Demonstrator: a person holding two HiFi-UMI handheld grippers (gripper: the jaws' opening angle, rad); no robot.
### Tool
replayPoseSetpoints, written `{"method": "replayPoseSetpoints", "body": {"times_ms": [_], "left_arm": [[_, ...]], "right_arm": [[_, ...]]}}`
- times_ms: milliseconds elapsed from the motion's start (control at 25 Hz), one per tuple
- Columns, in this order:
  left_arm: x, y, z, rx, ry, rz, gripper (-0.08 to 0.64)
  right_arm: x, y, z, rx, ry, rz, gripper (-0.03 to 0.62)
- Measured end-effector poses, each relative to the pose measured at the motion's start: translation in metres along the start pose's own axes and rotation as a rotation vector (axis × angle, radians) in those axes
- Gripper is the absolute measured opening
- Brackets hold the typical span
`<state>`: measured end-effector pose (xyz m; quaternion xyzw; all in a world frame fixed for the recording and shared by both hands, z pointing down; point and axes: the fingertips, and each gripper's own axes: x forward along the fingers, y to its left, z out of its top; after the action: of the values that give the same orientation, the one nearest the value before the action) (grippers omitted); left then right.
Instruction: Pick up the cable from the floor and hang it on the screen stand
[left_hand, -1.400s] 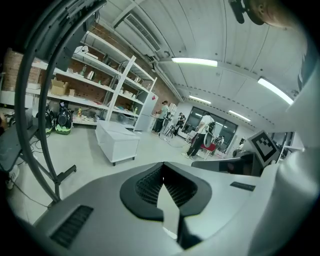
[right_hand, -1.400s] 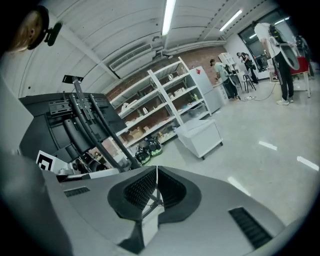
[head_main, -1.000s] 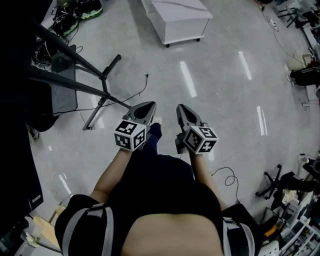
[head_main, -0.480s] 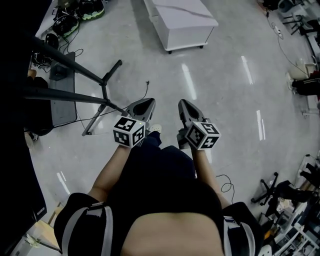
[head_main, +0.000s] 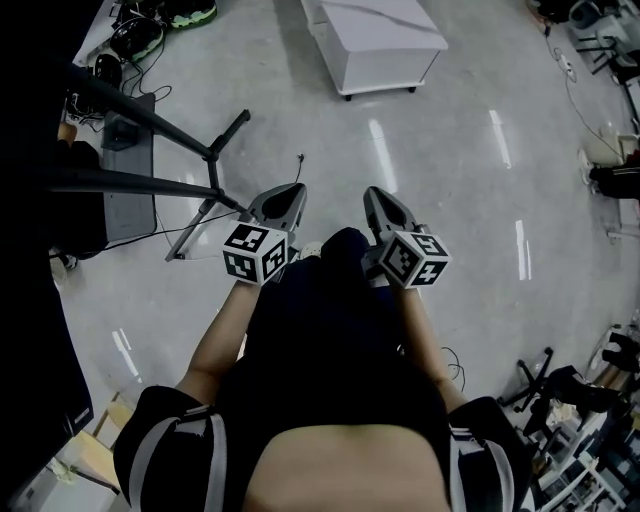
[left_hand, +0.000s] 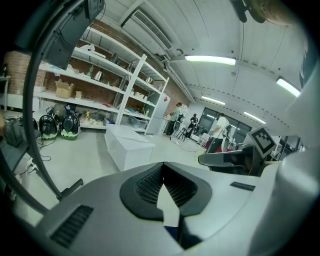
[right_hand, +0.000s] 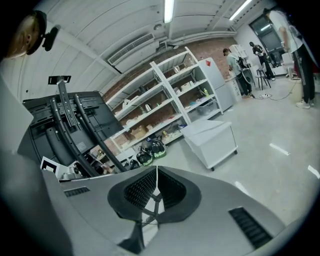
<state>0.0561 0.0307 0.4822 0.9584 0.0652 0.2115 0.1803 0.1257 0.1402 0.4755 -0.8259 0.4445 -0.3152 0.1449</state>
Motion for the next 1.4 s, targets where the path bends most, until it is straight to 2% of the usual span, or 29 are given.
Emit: {"method": "replayPoseSetpoints", "body": {"times_ms": [200,560,920,1120,1400], "left_arm": [[0.006,0.014,0.004,-0.013,0.0,0.037,0.008],[0.043,0.051,0.036,-0.035,-0.026,0.104,0.008],[0.101,0.091,0.06,-0.06,0.014,0.151,0.008],[0.138,0.118,0.072,-0.076,0.039,0.179,0.008],[0.188,0.155,0.068,-0.101,0.085,0.22,0.008]], "right_arm": [[0.015,-0.007,0.006,0.0,0.006,-0.004,0.026],[0.064,-0.019,0.04,-0.011,0.043,0.057,0.026],[0.132,-0.051,0.079,-0.026,0.116,0.095,0.026],[0.181,-0.063,0.097,-0.003,0.156,0.151,0.026],[0.246,-0.082,0.106,-0.04,0.206,0.217,0.026]]}}
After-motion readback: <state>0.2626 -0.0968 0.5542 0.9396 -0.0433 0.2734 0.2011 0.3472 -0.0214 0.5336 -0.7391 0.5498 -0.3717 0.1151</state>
